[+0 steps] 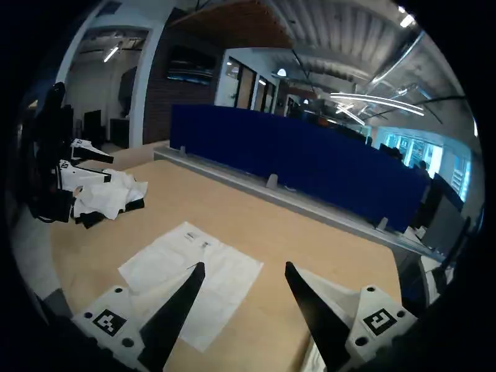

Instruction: Fold towel

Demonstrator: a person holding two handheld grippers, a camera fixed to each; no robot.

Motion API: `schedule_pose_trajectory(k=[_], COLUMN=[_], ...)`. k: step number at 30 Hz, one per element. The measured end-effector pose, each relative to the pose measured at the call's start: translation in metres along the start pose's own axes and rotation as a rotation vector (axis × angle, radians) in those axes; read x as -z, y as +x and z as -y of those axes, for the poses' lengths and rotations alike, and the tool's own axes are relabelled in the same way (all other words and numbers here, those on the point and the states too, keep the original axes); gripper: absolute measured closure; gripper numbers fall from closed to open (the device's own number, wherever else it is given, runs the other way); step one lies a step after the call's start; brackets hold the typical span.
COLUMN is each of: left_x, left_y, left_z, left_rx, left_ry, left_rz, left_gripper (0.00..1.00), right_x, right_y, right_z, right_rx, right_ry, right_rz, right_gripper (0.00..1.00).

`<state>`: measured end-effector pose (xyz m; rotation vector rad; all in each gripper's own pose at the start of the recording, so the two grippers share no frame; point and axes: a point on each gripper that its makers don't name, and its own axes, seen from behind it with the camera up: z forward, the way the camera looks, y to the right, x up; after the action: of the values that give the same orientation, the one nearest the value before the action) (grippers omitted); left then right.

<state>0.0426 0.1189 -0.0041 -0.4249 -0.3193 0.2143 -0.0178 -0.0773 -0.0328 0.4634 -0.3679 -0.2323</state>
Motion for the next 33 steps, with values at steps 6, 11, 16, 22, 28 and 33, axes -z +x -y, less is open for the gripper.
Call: schedule_pose_trajectory(k=[6, 11, 16, 22, 28, 33], left_x=[-0.007, -0.012, -0.014, -0.014, -0.015, -0.016], left_y=[-0.027, -0.056, -0.084, -0.116, -0.145, -0.164], left_z=[-0.011, -0.019, -0.027, -0.037, -0.049, -0.057], left_rx=[-0.013, -0.025, -0.025, -0.028, -0.043, -0.047], left_ry=[-0.02, -0.031, -0.049, -0.074, -0.109, -0.139], left_rz=[0.038, 0.08, 0.124, 0.184, 0.245, 0.295], left_gripper=[0.04, 0.04, 0.04, 0.04, 0.04, 0.04], right_x=[-0.006, -0.012, -0.017, -0.023, -0.029, -0.031], right_y=[-0.026, -0.05, -0.075, -0.104, -0.13, -0.149], right_z=[0.006, 0.011, 0.015, 0.024, 0.035, 0.043], right_rx=[-0.005, -0.024, -0.029, -0.021, -0.017, -0.016], right_ry=[0.015, 0.025, 0.025, 0.042, 0.065, 0.087], right_rz=[0.041, 0.07, 0.099, 0.14, 0.178, 0.218], right_gripper=[0.0, 0.0, 0.0, 0.0, 0.0, 0.0])
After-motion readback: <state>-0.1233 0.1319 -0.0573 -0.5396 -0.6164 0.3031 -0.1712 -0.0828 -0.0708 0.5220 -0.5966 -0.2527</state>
